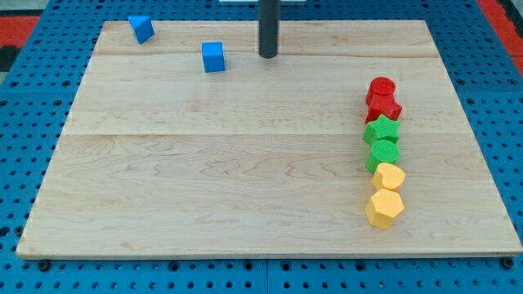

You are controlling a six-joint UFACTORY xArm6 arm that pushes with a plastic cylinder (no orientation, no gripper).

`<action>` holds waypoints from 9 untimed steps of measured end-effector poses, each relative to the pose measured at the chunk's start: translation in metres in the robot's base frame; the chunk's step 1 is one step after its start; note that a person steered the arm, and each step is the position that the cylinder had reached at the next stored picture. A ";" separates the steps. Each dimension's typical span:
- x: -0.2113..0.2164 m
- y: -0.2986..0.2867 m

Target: Push the red circle diagonally to the cube

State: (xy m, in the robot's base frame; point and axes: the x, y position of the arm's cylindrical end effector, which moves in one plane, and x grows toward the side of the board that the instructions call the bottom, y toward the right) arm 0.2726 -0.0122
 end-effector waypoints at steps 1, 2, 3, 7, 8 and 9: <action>0.000 -0.058; 0.000 -0.107; -0.003 -0.084; 0.033 0.220; 0.056 0.267; 0.092 0.232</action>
State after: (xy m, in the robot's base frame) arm 0.3650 0.2194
